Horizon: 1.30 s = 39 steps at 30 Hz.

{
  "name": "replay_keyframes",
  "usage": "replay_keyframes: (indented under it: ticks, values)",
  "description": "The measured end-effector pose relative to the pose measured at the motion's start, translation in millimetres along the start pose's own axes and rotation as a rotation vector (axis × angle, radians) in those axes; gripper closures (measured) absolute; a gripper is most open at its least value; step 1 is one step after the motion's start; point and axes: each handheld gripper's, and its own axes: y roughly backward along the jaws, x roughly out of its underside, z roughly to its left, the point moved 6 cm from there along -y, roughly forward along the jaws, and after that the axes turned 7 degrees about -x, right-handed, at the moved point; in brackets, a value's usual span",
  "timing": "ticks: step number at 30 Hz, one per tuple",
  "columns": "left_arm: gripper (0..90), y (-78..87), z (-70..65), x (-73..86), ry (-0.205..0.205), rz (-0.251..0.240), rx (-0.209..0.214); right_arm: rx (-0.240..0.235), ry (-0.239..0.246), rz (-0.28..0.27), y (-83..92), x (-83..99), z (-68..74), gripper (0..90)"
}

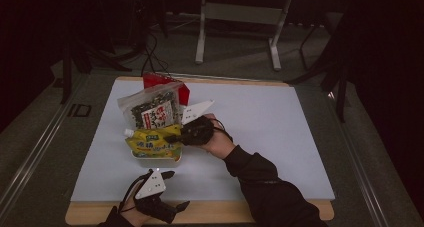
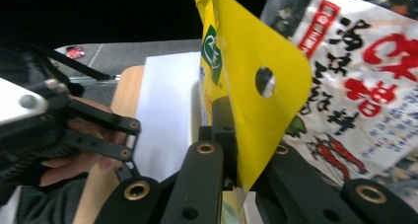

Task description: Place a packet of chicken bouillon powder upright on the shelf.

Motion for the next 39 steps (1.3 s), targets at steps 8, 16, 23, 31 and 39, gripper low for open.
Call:
replay_keyframes:
  ticks: [8,16,23,31,39]
  values:
    - [0.9,-2.3,-0.7,-2.5,0.002,-0.017,0.012,0.003,-0.008,-0.007,-0.1,-0.3,-1.5,77.3]
    - [0.9,-2.7,-0.1,-5.8,0.007,-0.036,0.018,0.079,-0.011,-0.055,21.7,-4.6,-4.9,37.2]
    - [0.8,-1.9,0.3,-8.0,0.008,-0.049,0.015,0.115,-0.006,-0.049,45.8,10.8,-0.6,16.4]
    - [0.8,0.3,-2.5,-9.3,0.007,-0.062,0.015,0.180,-0.029,-0.054,72.8,35.1,2.8,14.2]
    - [0.9,0.6,-2.8,-10.4,0.010,-0.066,0.018,0.217,-0.073,-0.065,98.0,65.6,11.6,14.3]
